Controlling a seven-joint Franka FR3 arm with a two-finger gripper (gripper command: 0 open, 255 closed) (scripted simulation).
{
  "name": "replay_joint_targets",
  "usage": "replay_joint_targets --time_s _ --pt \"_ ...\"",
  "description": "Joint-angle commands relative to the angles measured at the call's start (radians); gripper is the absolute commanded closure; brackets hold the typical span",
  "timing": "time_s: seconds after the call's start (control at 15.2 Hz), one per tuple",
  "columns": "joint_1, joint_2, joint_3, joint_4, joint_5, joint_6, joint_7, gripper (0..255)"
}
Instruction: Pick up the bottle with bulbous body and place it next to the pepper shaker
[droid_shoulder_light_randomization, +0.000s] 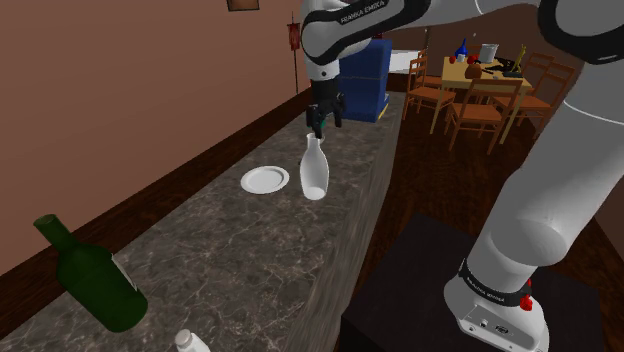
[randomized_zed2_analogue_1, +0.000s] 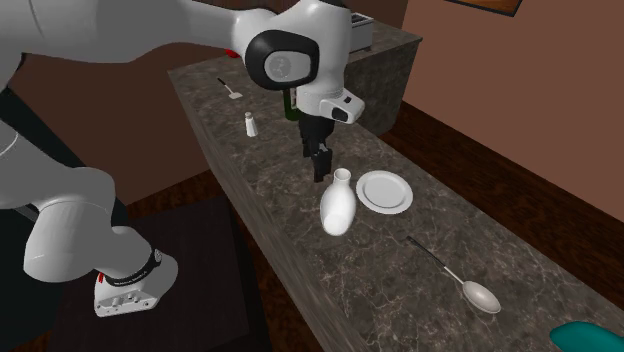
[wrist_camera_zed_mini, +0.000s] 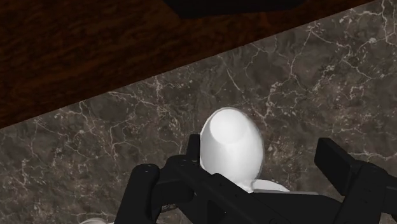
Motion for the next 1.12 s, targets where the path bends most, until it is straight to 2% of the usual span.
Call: replay_joint_targets --time_s 0.0,0.4,0.86,1.06 --pt "-0.006 0.080 -0.008 0.063 0.015 0.022 -0.014 0" --pt "-0.024 0.303 -0.018 0.296 0.062 0.024 -0.047 0" --pt "-0.024 0.315 -0.018 0.217 0.063 0.115 -0.048 0" --pt "-0.024 0.317 -0.018 0.211 0.063 0.122 -0.048 0"
